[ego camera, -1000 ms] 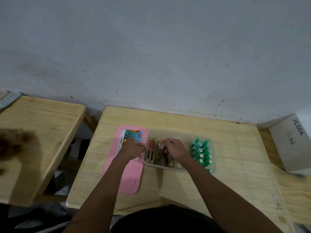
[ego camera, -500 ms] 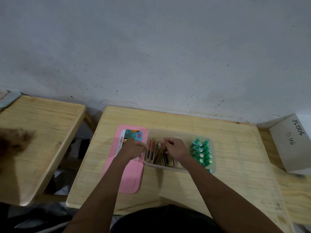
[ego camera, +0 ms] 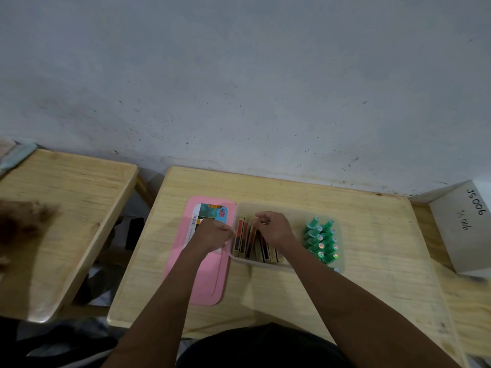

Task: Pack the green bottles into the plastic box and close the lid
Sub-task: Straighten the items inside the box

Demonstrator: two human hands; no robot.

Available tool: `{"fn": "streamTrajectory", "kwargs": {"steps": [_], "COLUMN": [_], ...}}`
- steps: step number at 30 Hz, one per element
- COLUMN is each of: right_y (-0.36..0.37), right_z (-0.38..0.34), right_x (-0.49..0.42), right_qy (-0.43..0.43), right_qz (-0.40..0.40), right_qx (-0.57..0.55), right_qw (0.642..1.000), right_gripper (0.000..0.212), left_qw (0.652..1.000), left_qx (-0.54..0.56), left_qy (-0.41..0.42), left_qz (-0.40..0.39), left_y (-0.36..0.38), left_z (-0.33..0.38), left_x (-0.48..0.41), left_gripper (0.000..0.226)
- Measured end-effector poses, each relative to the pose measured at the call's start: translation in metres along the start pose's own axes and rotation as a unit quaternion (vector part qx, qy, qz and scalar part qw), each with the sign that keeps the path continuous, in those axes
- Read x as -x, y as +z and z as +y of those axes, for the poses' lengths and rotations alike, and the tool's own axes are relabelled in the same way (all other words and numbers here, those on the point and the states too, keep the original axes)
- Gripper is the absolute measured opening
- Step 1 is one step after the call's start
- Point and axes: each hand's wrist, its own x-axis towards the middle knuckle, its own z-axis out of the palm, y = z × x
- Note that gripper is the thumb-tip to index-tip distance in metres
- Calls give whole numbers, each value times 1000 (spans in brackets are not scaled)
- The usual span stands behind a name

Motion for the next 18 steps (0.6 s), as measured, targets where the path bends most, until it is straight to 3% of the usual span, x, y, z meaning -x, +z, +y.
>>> {"fn": "streamTrajectory", "kwargs": {"steps": [5,11,14,18], "right_y": [5,-1,-3,-3], "right_z": [-3,3,4,5], "right_x": [-3,1,3,3], "right_qy": [-40,-54,-74,-64], "right_qz": [-26,-15,-3,-49], "right_qx": [130,162,254,339], "right_qw": [990,985,964,937], "right_gripper": [22,30,35,41], "left_qw": [1000,999,1000,1000], "left_qx": [23,32,24,20], "left_qy": [-4,-7,-5,-1], "left_qz": [-2,-8,-12,-11], "left_y": [0,-1,-1,-1], "left_z": [-2,-4,-4,-3], "left_x": [-1,-3,-4,-2], "left_gripper": [11,13,11,7]}}
